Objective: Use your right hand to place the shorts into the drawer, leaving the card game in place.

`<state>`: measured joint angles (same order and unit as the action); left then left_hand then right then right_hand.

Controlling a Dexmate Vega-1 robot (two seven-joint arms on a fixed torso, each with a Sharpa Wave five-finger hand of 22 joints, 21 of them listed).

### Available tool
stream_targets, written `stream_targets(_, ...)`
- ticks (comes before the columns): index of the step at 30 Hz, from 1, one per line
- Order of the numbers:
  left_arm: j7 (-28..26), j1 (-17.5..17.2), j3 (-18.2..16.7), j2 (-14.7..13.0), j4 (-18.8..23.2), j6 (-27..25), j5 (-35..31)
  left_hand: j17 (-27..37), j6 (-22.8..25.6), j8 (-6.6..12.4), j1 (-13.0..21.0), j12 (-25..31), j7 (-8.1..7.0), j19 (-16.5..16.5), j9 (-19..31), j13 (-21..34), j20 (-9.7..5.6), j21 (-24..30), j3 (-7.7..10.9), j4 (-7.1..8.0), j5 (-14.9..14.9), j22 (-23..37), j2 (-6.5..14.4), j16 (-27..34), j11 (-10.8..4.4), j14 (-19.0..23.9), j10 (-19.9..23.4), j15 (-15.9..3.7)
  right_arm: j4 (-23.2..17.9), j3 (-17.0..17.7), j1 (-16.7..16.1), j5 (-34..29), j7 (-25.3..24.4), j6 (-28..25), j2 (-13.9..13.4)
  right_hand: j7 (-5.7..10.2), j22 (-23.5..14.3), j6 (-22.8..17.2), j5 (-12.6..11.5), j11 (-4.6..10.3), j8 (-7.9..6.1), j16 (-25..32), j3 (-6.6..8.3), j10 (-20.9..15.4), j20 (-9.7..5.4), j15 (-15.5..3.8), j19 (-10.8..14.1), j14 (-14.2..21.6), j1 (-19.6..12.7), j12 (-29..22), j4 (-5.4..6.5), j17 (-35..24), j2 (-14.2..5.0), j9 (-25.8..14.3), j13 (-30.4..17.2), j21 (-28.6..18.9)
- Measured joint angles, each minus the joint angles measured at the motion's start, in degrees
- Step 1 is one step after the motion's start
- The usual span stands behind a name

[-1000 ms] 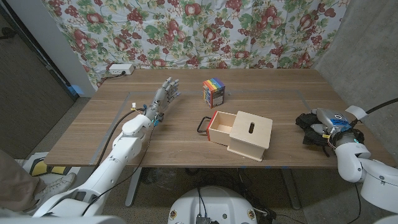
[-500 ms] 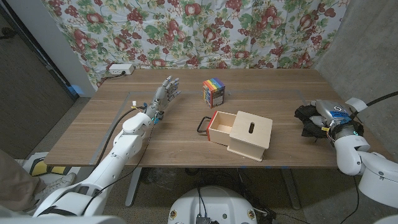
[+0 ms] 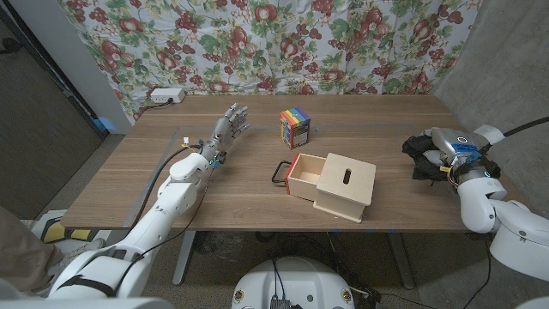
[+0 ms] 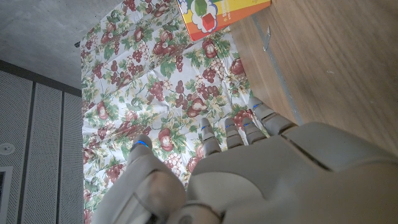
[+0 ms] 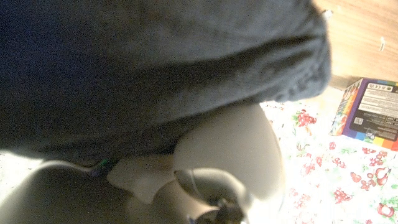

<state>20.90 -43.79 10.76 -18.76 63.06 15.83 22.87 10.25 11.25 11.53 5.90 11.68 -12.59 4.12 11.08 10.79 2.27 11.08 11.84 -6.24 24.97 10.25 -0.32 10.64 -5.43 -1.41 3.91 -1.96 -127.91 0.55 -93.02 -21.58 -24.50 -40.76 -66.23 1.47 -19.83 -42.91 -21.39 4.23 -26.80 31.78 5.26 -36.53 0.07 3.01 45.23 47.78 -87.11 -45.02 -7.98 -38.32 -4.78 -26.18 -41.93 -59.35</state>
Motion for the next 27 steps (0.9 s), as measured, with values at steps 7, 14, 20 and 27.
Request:
stream_targets(7,0.4,0.4,-0.1,0.3,-0.9,0.2,-0.2,0.0,0.2,0.0,0.0,0.0,0.22,0.0,0.0,0.0,0.0,0.0,0.0,0.0,0.0,-0.1,0.0,0.0,0.0,0.0,0.0,0.0,-0.6,0.3,0.9,-0.8,0.4,0.9,0.9,0.22,0.2,-0.7,0.1,0.22,0.0,-0.2,0.39,-0.4,-0.52,-0.23,-0.5,0.3,0.0,0.0,0.07,-0.3,0.01,0.1,0.0,-0.8)
stream_targets(14,0.7,0.7,-0.2,0.5,-1.3,0.2,-0.4,0.0,0.2,0.0,0.0,0.0,0.21,0.0,0.0,0.0,0.0,0.0,0.0,0.0,0.0,-0.1,0.0,0.0,0.0,0.0,0.0,0.0,-1.0,0.7,1.5,-1.8,0.9,2.3,1.5,0.19,0.3,-1.0,0.4,0.32,0.0,-0.2,0.4,-0.9,-0.52,0.05,-0.5,0.6,0.0,0.0,0.07,-0.4,0.02,0.2,0.3,-1.7)
stream_targets(20,0.7,0.7,-0.3,0.6,-1.1,0.2,-0.5,0.0,0.2,0.0,0.0,0.0,0.2,0.0,0.0,0.0,0.0,0.0,0.0,0.0,0.0,-0.1,0.0,0.0,0.0,0.0,0.0,0.0,-0.9,1.3,1.5,-2.9,1.0,5.5,2.3,0.48,0.5,-3.6,0.6,1.23,-0.62,-0.3,0.64,-2.7,-0.72,0.59,-0.7,1.1,0.4,0.0,0.31,-1.1,0.41,0.5,0.8,-3.3)
stream_targets(27,0.6,0.5,-0.3,0.6,-0.5,0.2,-0.6,0.0,0.2,0.0,0.0,0.0,0.2,0.0,0.0,0.0,0.0,0.0,0.0,0.0,0.0,-0.1,0.0,0.0,0.0,0.0,0.0,0.0,-0.5,1.8,1.5,-4.2,0.7,8.7,3.1,0.42,0.6,-4.7,0.6,1.27,-0.63,-0.5,0.63,-3.8,-0.72,0.28,-0.7,2.0,0.6,0.1,0.32,-1.3,0.25,0.7,1.2,-4.1)
